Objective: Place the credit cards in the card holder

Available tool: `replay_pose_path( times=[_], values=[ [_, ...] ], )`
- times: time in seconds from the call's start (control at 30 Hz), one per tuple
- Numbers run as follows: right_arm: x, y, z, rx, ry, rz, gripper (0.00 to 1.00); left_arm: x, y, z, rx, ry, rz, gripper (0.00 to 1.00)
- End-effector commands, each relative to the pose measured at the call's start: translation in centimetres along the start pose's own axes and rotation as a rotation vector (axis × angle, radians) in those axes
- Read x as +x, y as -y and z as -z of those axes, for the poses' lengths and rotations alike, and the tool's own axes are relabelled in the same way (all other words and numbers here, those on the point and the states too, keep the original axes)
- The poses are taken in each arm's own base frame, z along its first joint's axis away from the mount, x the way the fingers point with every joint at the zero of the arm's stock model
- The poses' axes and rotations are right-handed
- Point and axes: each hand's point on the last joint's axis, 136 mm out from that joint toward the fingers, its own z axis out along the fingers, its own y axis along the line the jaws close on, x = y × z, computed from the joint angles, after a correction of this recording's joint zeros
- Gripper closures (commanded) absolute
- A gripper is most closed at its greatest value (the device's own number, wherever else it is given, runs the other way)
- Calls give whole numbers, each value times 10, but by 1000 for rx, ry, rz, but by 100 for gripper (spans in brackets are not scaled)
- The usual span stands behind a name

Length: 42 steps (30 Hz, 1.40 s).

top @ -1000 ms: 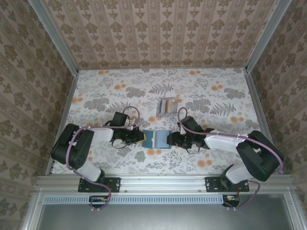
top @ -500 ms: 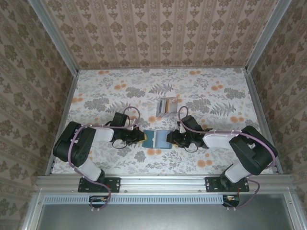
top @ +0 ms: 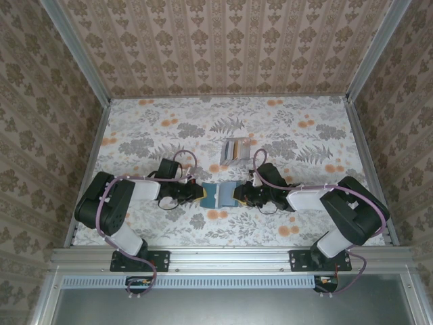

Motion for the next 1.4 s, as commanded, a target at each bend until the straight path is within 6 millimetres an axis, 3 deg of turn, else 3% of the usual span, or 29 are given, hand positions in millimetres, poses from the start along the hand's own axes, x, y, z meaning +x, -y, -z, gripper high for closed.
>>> replay_pose_path(
  times=[0.0, 0.27, 0.73, 0.97, 1.13, 1.37],
  values=[
    [-5, -23, -3, -78, -5, 35, 77, 9, -14, -5, -50, -32, 33, 100],
    [-4, -24, -9, -81, -28, 42, 74, 8, -7, -5, -28, -21, 23, 100],
    [-5, -40, -12, -124, -28, 90, 40, 5, 0, -2, -20, -15, 0, 100],
    [-6, -38, -17, -125, -31, 82, 42, 6, 1, 1, -28, -10, -8, 100],
    [-6, -35, -17, -118, -26, 70, 49, 6, 0, 2, -30, -9, -6, 100],
    [-14, -38, -5, -127, 64, 86, 45, 9, -5, 2, -39, -8, -3, 100]
  ],
)
